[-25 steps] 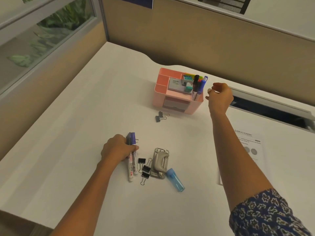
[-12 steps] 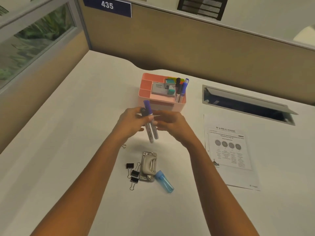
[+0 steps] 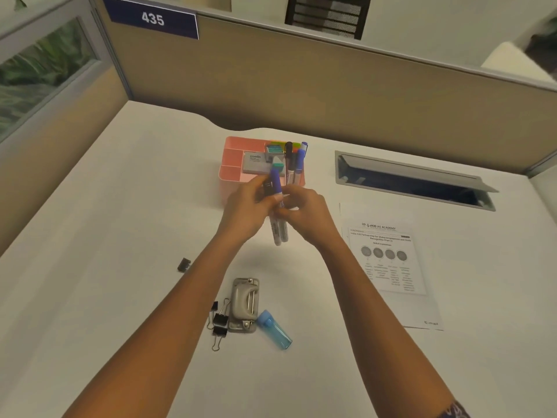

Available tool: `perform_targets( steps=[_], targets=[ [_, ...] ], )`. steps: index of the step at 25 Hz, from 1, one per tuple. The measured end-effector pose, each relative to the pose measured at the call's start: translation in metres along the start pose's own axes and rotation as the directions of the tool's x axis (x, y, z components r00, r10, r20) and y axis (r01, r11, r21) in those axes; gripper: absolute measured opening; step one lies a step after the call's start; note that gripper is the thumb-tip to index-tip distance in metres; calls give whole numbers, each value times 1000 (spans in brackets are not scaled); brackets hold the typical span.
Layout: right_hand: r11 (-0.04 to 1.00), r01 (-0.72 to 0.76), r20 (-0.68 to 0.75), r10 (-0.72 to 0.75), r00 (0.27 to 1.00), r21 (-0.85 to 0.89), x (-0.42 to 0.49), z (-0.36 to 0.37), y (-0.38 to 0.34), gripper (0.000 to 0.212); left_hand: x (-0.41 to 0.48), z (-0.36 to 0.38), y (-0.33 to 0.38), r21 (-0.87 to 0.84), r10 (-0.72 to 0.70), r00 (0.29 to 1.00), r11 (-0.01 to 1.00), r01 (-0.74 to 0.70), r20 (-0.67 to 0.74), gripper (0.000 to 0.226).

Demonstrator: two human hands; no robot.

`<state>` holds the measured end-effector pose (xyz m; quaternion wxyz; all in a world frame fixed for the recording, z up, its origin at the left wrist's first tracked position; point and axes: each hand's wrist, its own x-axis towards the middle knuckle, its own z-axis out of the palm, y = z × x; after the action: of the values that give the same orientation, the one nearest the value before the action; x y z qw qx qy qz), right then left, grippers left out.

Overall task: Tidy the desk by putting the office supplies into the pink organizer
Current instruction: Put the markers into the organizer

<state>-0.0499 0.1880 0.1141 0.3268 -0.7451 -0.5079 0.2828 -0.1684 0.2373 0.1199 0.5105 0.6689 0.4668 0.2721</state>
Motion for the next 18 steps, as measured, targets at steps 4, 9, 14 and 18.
perform_targets(
  steps=[4,9,14,18],
  targets=[
    [1000,21,-65,-20,998,6,9,-17,-1,29,7,9,3,-71,6,1000,997,-5,8,46],
    [952,49,-300,46,953,301,44,-48,-1,30,-35,16,-36,358,22,917,917,-177,397,47],
    [965,-10,-377,112,919,263,86,-41,1,34,-97,45,-84,644,-212,611,341,-685,762,55],
    [959,-123,-272,194,942,256,100,-25,14,38,-100,54,-98,603,-125,590,195,-774,798,45]
  ],
)
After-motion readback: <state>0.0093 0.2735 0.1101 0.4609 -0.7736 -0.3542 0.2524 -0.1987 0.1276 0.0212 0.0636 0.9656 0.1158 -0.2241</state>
